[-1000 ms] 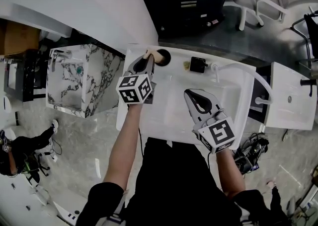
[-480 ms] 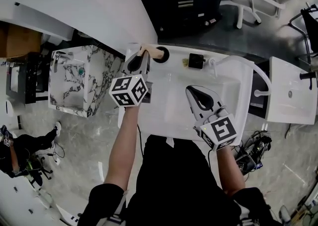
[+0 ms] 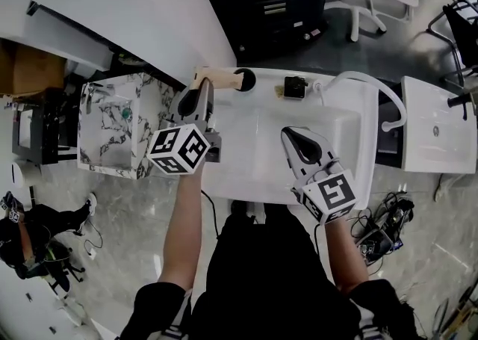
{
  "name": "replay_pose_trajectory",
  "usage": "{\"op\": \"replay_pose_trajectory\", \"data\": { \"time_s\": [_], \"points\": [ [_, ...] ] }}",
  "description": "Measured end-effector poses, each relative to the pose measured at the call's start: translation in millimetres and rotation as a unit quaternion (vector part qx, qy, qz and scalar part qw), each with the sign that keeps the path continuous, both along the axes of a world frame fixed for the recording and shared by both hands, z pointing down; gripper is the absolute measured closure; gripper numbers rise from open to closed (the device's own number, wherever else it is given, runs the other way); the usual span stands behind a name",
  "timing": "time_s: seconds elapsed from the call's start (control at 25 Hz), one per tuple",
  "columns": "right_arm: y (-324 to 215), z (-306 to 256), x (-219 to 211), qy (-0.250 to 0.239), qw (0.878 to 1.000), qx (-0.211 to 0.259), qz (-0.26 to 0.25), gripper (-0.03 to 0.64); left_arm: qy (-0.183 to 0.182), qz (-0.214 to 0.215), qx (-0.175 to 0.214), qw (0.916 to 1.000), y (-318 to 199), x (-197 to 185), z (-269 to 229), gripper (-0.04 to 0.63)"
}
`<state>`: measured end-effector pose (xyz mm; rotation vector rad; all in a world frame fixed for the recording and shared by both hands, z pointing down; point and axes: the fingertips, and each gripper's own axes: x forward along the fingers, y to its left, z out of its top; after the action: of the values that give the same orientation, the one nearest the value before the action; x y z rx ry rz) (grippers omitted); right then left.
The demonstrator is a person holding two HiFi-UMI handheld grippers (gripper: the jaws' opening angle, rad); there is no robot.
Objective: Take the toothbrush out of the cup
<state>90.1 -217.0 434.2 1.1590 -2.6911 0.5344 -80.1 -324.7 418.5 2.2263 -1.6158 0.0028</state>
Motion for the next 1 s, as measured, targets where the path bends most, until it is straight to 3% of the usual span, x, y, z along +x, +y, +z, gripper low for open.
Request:
{"op": "replay_pose_trajectory", "data": {
  "time_s": [0.64,1.0],
  "points": [
    [98.0,-25.3,-77.1,0.011,0.999,0.030,0.029,0.584,0.068,0.050,0.024,0.9961,123.5,-44.9,-34.7,0.554],
    [154.3,-49.9,-106.5,0.030,0.996,0.060,0.053,0.584,0.085,0.086,0.044,0.9916,198.7,-68.7,-50.8,0.555]
  ]
}}
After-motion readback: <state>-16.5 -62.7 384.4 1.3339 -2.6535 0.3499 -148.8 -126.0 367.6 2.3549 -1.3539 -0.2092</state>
